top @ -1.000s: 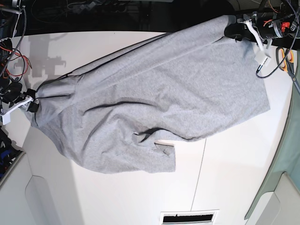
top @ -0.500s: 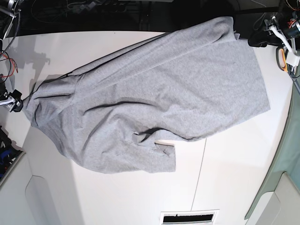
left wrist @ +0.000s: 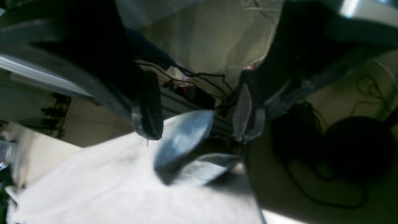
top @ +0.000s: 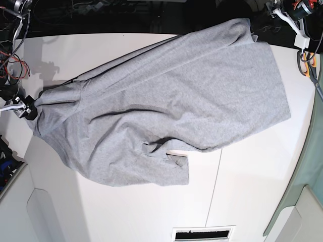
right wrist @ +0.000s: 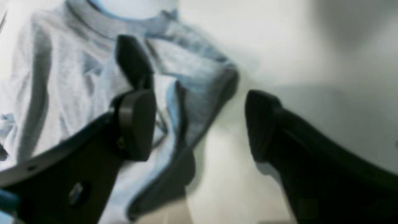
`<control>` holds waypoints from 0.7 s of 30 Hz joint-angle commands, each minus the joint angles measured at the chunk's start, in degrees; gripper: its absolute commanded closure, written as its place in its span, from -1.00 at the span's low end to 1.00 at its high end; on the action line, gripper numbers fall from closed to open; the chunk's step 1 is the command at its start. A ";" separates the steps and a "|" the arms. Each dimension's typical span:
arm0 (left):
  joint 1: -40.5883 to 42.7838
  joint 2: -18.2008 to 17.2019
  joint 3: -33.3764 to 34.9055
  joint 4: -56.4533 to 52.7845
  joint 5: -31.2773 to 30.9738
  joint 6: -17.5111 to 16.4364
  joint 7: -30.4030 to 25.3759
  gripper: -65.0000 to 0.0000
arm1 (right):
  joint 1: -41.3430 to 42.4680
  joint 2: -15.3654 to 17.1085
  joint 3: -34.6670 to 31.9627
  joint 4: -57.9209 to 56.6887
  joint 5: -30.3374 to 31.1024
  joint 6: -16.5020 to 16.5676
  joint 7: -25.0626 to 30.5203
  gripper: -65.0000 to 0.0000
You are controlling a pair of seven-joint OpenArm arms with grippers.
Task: Layout the t-shirt on the table in an organized manner, then fold the t-shirt properly
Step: 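Release the corner and move the left gripper along the shirt edge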
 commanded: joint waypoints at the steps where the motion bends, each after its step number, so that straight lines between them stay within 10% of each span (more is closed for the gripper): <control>1: -0.72 -0.87 -0.33 0.63 -0.72 -0.54 -1.05 -0.22 | 0.72 -0.02 -0.07 0.11 -0.26 0.02 -1.51 -0.38; 8: -6.91 -2.78 -0.33 0.63 0.35 -0.54 -1.03 -0.20 | 1.03 -0.57 0.00 0.22 -0.48 0.02 -1.53 -0.38; 15: -10.40 -3.67 0.50 0.63 1.38 -0.54 -2.78 0.62 | 1.05 -0.11 0.00 3.17 -0.46 0.28 -1.53 -0.33; 21: -15.21 -3.69 7.76 -0.85 15.30 1.92 -8.52 0.92 | 1.05 -0.13 0.00 3.91 -0.48 2.29 -1.51 1.00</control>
